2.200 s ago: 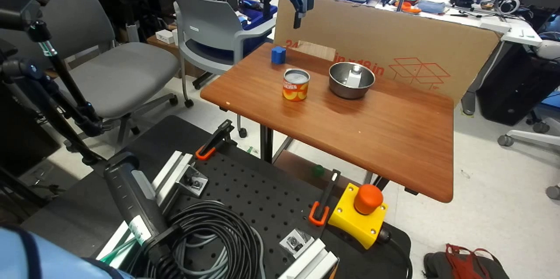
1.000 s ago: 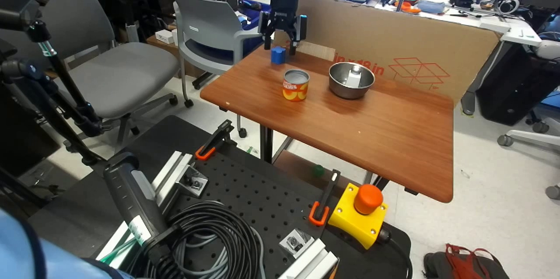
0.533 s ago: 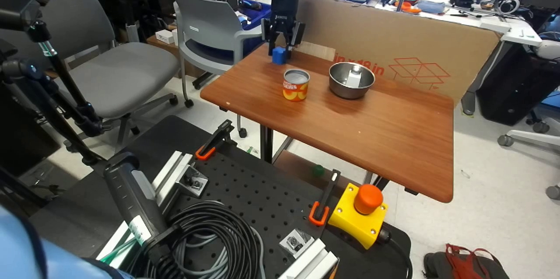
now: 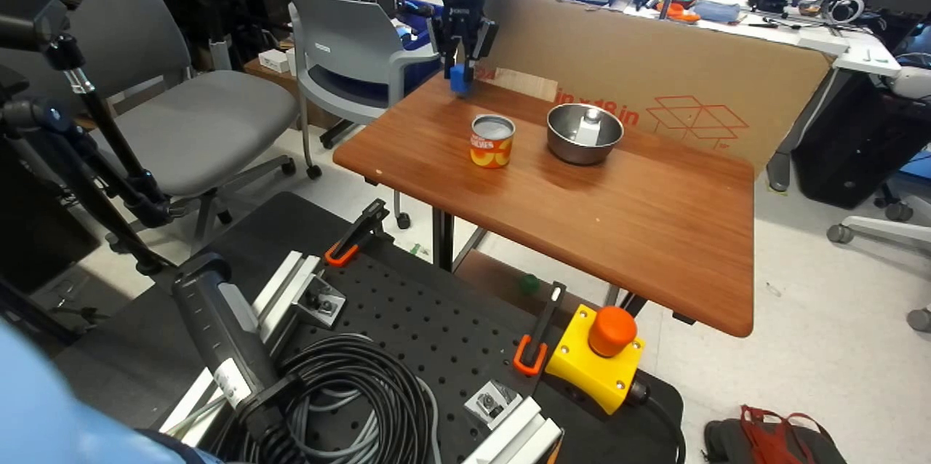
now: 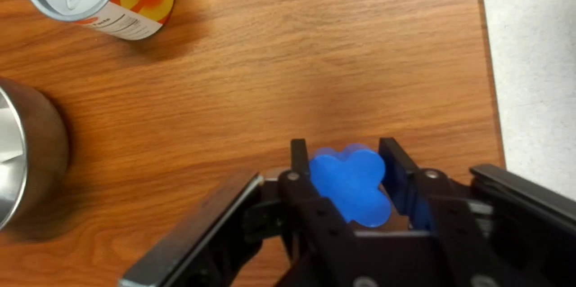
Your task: Move the blue block to the right
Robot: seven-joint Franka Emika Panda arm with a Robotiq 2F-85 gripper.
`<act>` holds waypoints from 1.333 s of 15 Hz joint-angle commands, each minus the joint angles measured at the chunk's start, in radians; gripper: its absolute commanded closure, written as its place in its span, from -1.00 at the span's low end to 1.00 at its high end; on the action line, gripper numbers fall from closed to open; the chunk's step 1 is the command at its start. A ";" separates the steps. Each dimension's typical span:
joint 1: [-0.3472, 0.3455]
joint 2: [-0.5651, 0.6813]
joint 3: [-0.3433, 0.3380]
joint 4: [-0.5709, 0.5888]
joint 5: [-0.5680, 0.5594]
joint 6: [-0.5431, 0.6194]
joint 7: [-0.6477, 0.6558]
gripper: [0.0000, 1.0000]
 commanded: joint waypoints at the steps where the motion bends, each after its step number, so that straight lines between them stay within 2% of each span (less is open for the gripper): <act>1: -0.002 -0.052 -0.012 0.021 -0.017 -0.038 -0.003 0.65; 5: -0.064 -0.111 -0.038 0.015 0.011 -0.098 0.026 0.65; 9: -0.166 -0.109 -0.080 0.053 0.037 -0.189 0.076 0.65; 14: -0.295 -0.037 -0.124 0.142 0.074 -0.305 0.067 0.65; 20: -0.391 0.091 -0.148 0.248 0.082 -0.315 0.065 0.65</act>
